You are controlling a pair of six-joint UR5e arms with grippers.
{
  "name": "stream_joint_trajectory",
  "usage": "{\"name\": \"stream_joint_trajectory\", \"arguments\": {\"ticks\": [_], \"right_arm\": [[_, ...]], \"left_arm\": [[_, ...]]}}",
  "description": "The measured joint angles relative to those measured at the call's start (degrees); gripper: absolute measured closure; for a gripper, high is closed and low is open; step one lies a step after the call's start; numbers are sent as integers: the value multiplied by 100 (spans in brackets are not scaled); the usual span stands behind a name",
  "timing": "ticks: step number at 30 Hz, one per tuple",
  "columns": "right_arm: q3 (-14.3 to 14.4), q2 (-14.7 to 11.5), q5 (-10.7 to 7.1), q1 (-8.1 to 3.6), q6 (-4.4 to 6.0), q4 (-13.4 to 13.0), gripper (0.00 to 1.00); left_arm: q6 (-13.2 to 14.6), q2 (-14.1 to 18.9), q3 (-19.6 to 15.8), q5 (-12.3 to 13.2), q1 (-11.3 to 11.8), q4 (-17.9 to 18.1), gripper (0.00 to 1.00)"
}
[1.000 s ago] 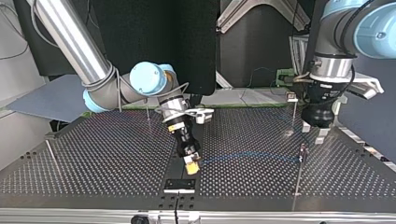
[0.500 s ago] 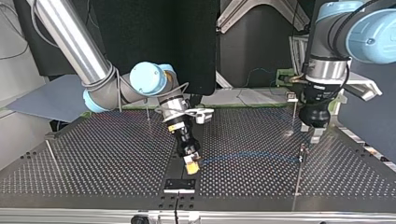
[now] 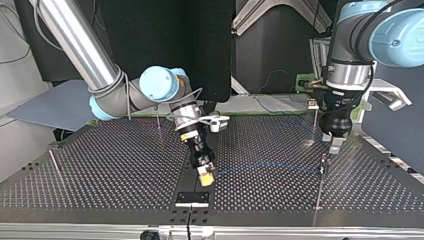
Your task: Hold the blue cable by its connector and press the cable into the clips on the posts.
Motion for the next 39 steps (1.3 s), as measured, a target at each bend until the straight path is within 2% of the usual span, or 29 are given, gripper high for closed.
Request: {"name": "stream_joint_trajectory", "arguments": {"ticks": [8, 24, 31, 35, 39], "right_arm": [[-4, 2, 0, -9, 0, 3, 100], [-2, 8, 0, -12, -10, 18, 100], [2, 9, 0, -12, -17, 28, 100], [2, 11, 0, -12, -18, 28, 100], [3, 14, 0, -11, -18, 29, 100]], "left_arm": [[241, 4, 0, -1, -19, -2, 0], [193, 22, 0, -40, -46, -11, 0], [-80, 6, 47, 268, -142, 6, 0], [-302, -37, 193, 444, -245, 127, 0], [-518, -146, 361, 483, -360, 231, 0]]}}
